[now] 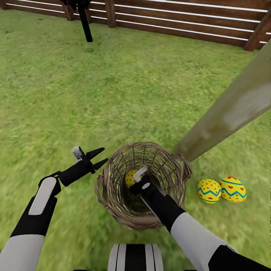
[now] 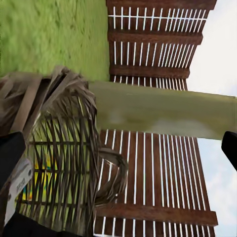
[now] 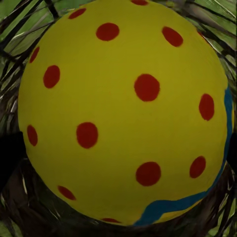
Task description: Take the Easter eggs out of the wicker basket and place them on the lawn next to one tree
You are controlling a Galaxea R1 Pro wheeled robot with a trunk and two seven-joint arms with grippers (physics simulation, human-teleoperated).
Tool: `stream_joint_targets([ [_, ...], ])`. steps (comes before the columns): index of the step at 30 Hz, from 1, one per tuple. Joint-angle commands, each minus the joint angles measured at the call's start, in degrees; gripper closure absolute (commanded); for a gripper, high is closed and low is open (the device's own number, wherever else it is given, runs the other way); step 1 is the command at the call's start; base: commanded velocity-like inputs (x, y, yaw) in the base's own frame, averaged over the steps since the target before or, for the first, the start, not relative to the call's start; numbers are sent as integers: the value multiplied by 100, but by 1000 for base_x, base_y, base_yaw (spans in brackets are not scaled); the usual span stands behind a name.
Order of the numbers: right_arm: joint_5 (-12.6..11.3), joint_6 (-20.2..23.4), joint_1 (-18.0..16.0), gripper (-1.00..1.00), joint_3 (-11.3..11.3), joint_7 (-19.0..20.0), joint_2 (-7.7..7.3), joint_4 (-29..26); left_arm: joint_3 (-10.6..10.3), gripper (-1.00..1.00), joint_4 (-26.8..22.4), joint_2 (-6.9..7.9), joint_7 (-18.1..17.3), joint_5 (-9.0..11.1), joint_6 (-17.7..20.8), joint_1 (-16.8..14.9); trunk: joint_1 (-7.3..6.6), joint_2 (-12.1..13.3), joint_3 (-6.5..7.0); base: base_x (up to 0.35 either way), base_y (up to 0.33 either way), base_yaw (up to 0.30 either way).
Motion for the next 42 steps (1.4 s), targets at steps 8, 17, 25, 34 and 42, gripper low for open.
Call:
stream_joint_targets([
  [8, 19, 34, -3, 100, 10, -20, 0, -9, 4, -100, 2, -4, -40, -28, 31, -3, -6, 0, 19, -156, 0, 0],
  [17, 28, 59, -3, 100, -2, -28, 0, -56, 0, -100, 6, -9, -1, -45, 30, -3, -29, 12, 218, -3, 0, 0],
  [25, 28, 121, -3, 100, -2, -28, 0, -57, 1, -100, 6, -9, 10, -53, 31, -3, -50, 23, 396, 0, 0, 0],
  [34, 22, 605, -3, 100, -8, -20, 0, -100, 11, -100, 14, -2, 19, -54, 31, -3, -73, 35, 595, 0, 0, 0],
  [42, 16, 823, -2, 100, -10, 6, 0, -101, 26, -100, 15, 8, 19, -62, 31, -3, -94, 45, 772, 0, 0, 0],
])
